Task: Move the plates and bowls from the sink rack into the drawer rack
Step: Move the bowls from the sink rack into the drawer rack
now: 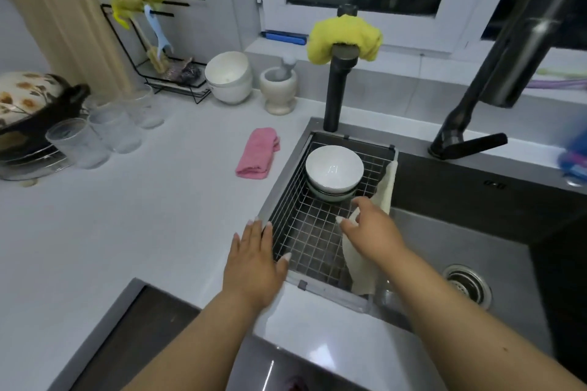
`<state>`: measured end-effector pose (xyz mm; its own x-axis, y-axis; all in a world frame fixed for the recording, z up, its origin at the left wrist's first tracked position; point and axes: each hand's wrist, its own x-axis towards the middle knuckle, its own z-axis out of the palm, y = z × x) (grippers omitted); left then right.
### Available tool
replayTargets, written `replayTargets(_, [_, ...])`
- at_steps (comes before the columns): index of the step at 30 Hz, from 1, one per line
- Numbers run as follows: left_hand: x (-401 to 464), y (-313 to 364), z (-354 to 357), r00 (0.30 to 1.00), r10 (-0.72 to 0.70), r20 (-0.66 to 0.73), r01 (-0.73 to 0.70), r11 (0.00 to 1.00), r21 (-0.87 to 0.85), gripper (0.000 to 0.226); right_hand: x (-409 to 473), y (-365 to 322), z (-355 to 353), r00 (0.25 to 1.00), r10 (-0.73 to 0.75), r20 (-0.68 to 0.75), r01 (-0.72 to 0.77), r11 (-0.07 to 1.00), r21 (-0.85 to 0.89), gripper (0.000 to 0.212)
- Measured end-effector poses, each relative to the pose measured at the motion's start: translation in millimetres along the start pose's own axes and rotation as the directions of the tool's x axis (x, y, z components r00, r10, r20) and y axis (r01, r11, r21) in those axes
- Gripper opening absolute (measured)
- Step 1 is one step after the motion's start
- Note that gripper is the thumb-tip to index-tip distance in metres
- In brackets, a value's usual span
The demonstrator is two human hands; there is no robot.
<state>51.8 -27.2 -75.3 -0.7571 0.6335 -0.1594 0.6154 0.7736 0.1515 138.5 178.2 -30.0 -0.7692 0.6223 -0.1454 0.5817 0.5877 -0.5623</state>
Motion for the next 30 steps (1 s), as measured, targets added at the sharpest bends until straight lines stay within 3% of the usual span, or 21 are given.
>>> replayTargets(9, [37.5, -17.4, 1.5, 0.984, 0.161, -0.078, -0.16, 0.987, 0.022, 0.074, 76.4, -3.8, 25.2, 0.995, 0.092, 0.038, -0.089, 0.992, -0.084, 0.059])
replayTargets(14, [41.7, -19.5, 0.2, 0.983, 0.174, -0.065, -0.175, 0.985, -0.009, 0.076, 97.8, -3.3, 37.5, 0.988, 0.124, 0.093, -0.11, 0.984, -0.142, 0.038])
replayTargets(19, [42.5, -19.9, -0.1, 0.982, 0.177, -0.069, -0.179, 0.984, -0.023, 0.076, 106.9, -1.8, 43.6, 0.991, 0.136, 0.002, -0.136, 0.988, -0.075, 0.02])
replayTargets(30, [44.6, -22.1, 2.7, 0.98, 0.179, -0.093, -0.182, 0.983, -0.026, 0.076, 94.8, -4.2, 34.1, 0.984, 0.054, -0.169, -0.049, 0.998, 0.034, 0.012])
